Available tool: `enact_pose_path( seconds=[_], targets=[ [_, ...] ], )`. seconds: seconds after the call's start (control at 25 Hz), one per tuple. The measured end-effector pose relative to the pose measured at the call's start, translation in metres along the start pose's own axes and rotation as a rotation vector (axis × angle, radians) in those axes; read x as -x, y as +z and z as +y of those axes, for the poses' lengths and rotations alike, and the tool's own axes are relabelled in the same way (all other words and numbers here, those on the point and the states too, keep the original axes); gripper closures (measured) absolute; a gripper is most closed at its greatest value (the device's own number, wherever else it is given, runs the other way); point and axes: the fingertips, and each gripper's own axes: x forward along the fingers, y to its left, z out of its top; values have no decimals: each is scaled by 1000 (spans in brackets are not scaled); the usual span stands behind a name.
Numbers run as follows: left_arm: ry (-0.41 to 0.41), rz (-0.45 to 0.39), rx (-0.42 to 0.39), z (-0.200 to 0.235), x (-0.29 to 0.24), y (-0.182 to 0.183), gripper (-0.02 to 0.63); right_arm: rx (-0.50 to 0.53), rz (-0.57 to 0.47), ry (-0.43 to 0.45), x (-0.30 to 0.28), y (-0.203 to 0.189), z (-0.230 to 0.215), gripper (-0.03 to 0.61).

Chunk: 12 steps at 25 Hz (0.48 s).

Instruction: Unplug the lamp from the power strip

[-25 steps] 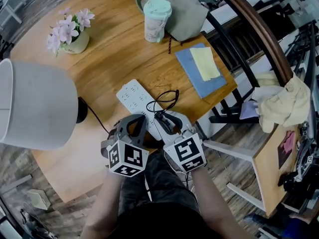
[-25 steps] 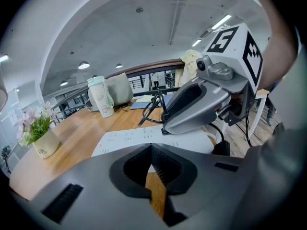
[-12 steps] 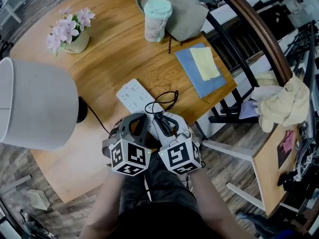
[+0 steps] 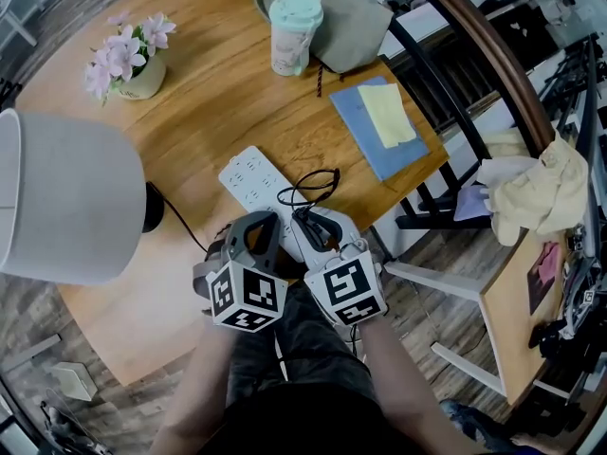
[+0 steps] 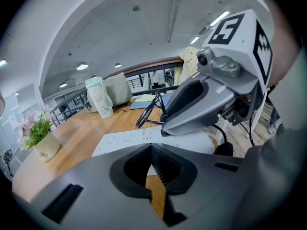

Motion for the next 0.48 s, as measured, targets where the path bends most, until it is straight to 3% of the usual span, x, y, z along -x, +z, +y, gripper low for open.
enact_pose_path(
  seconds=[0.16,0.28,0.36,0.48],
  targets=[
    [-2,0,-2,-1,0,0,618,117,30,-22,1,-2,6,508],
    [0,0,-6,-1,0,0,618,151,38,-30,1,-2,7,508],
    [1,2,-9,-1,0,0,618,121,31,-25,1,-2,6,508],
    [1,2,-11,-2,0,0,618,-41,-14,-3,3,0,-2,509]
  ],
)
